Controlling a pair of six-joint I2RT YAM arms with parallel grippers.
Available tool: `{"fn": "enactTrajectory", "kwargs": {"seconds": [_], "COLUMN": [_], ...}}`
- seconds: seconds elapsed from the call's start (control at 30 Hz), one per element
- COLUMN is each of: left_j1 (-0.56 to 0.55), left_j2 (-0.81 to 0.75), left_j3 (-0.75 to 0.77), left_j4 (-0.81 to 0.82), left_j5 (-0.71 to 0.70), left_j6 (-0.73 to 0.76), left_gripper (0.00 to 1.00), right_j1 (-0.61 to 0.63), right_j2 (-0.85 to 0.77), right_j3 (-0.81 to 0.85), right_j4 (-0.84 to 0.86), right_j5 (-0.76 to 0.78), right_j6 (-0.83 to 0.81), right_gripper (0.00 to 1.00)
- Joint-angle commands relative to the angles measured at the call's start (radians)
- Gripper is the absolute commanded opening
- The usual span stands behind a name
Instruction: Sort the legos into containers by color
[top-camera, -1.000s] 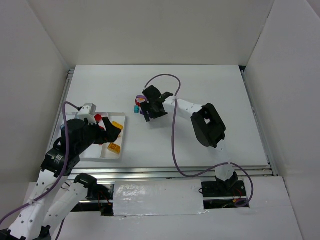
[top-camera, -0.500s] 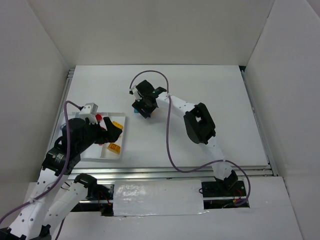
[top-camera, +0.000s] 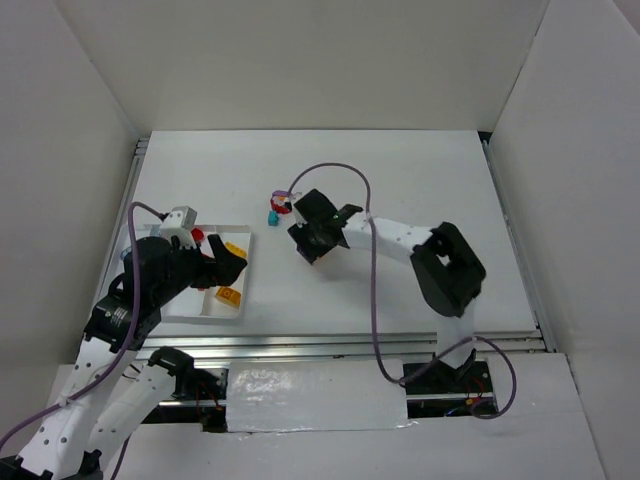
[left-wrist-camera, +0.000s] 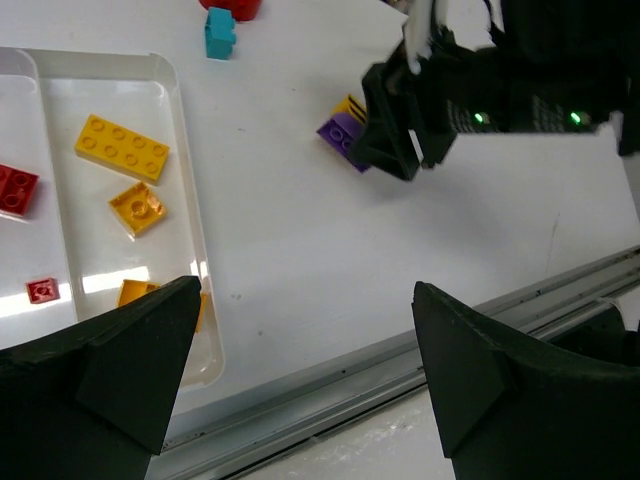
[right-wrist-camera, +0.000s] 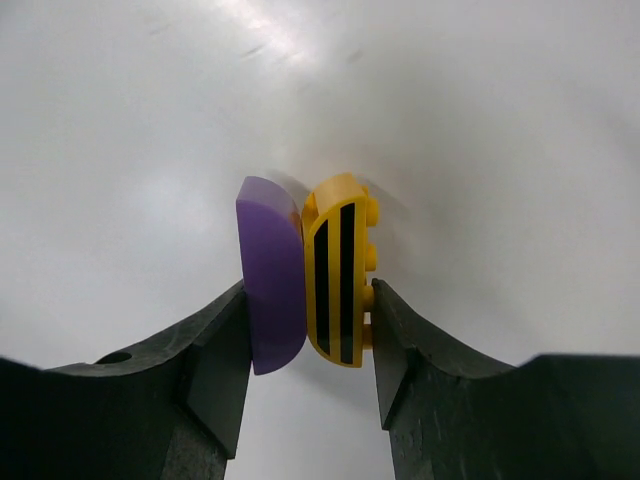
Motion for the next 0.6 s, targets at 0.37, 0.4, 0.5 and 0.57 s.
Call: {"fn": "enactTrajectory", "kwargs": {"seconds": [0.37,0.4,0.5,0.57], "left_j1": [-0.012,-0.012,-0.013,-0.013], "left_j2": [-0.117,-0.122,-0.133,-0.139], "left_j3": [-0.244,-0.244,-0.271,-0.265], "left_j4": [0.51,0.544,0.649,0.625], "left_j5": [0.488,0.511,0.593,0.577], "left_j6": [-0.413,-0.413,-0.468,-0.452], "left_gripper": [0.99,0.99,1.0,0.99], "right_j1": [0.519,0.527,0.544,0.557], "right_j2": [-0.754,-0.765,-0.768,-0.762], "right_j3": [-0.508,-0.511,-0.475,-0.45], "right_j4": [0.49,0.494,0.494,0.462], "right_j5": [0.269,0.269,0.287,0.375], "right_j6": [0.46,0.456,0.449,0.449], "right_gripper": [0.0,0.0,0.0,0.0]}}
